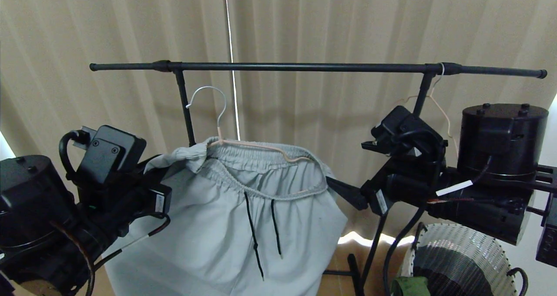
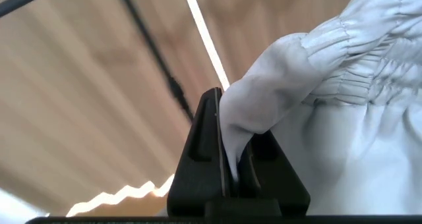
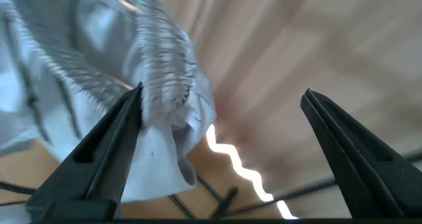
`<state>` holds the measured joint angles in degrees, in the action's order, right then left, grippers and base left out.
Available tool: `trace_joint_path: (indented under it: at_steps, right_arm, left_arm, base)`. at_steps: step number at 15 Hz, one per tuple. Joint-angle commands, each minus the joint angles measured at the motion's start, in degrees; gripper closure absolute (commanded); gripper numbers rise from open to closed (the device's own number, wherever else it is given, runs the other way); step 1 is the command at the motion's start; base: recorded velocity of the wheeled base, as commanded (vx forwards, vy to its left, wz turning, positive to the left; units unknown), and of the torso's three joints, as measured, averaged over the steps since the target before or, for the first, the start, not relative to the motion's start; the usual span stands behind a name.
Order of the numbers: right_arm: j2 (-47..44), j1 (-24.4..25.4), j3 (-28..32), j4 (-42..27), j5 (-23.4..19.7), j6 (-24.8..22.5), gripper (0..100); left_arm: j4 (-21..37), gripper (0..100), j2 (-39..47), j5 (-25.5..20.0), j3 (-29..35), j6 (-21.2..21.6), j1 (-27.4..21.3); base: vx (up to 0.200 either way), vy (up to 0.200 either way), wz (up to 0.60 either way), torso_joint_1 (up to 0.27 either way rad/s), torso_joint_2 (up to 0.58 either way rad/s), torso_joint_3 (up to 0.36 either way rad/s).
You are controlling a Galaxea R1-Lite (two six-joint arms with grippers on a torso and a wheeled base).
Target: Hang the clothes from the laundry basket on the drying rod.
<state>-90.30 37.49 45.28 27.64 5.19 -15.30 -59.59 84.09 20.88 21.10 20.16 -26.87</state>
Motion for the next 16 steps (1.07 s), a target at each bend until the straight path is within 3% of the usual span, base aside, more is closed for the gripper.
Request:
trace_joint_path:
  at_steps: [1, 11, 13, 16]
  right_arm:
    - [-0.7, 0.4, 0.6, 2.4, -0.8, -0.2, 0]
    - [-8.0, 4.3, 7.5, 4.5, -0.5, -4.1, 0]
    - [-10.8, 4.3, 9.9, 4.9, -0.3, -7.6, 0]
    - [-13.5, 4.3, 10.9, 8.1, 0.8, -8.8, 0]
  left_arm:
    - [-0.1, 100, 1.8, 1.8, 1.1, -0.7, -0.4]
    - [-0.1, 100, 1.5, 1.4, 0.9, -0.9, -4.8]
    - [-0.4, 100, 1.4, 1.4, 0.6, -0.9, -6.7]
    - [-1.9, 100, 1.4, 1.0, 0.3, -0.7, -7.9]
  base:
    - [0.000, 0.000, 0.00, 0.000, 0.00, 0.000]
    - [0.000, 0.000, 0.00, 0.000, 0.00, 0.000]
    - [0.000, 0.000, 0.00, 0.000, 0.00, 0.000]
    - [0.000, 0.000, 0.00, 0.000, 0.00, 0.000]
